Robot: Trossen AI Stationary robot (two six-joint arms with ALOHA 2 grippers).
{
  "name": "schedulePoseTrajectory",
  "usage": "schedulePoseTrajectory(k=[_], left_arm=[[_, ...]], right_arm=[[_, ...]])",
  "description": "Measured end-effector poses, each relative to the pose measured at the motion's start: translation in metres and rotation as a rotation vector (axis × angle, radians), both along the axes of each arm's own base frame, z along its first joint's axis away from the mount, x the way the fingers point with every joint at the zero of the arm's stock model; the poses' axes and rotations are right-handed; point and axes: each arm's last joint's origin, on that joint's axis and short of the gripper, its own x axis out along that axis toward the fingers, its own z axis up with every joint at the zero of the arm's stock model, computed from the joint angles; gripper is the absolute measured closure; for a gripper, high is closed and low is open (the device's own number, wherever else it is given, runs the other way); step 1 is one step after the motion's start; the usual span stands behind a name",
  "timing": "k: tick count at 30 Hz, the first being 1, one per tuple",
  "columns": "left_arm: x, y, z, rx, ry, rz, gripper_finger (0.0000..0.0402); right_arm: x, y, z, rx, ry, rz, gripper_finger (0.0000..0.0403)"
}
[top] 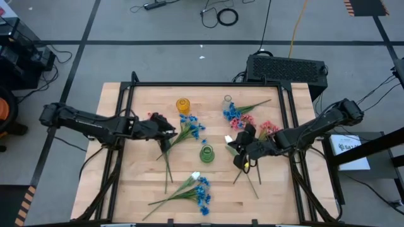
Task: Sort flowers into vase by color
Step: Put the top left blue flowers into the yellow vase
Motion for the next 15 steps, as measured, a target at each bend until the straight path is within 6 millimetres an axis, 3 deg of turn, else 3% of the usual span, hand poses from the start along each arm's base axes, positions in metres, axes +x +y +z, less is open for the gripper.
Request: schedulePoseTrajectory(k=[5, 15], left_arm=[[0.006, 0.014, -0.005, 0.013, 0.009, 0.07, 0.0227], [0.007, 0.017, -0.01, -0.001, 0.051, 0.045, 0.0223]], right_arm=[[-0.001, 0.002, 0.0, 0.023, -0.007, -0.008, 0.0403], [-0.002, 0.007, 0.0, 0.034, -0.014, 0.001, 0.0403]])
